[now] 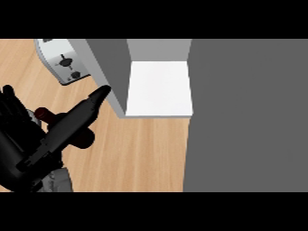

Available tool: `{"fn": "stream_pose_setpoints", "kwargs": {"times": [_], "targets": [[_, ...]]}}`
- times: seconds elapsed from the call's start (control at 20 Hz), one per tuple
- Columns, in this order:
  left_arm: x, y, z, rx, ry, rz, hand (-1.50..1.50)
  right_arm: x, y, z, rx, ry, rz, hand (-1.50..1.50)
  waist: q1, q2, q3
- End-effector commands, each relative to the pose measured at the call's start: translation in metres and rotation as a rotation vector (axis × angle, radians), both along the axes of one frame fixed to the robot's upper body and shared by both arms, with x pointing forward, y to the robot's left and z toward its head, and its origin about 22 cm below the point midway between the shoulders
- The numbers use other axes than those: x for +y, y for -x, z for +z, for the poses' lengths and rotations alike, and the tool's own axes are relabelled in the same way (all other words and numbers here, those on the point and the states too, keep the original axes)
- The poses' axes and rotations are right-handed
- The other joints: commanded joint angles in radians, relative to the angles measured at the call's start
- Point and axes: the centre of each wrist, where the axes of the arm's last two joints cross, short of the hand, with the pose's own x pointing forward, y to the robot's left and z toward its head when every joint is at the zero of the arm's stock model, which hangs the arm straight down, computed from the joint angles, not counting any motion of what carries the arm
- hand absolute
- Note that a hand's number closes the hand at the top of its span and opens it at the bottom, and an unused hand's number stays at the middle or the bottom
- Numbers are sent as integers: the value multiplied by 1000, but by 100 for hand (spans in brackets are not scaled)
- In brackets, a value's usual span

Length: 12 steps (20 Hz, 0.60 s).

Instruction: Pick up the wine, place it into the cabinet and close the cabinet

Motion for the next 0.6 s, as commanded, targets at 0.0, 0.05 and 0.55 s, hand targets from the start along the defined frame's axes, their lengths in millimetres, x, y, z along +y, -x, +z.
{"fn": "stream_pose_setpoints", "kwargs": {"times": [0.0, 0.05, 0.55], "targets": [[7, 11, -12, 18, 64, 8, -150, 6, 26, 16, -57, -68, 47, -150, 2, 1, -1], [21, 8, -12, 19, 72, 16, -150, -5, 34, 11, -58, -37, 52, -150, -5, 1, 0], [39, 13, -48, 99, 102, 15, -150, 4, 44, 30, -39, -25, 65, -150, -5, 1, -1]]}}
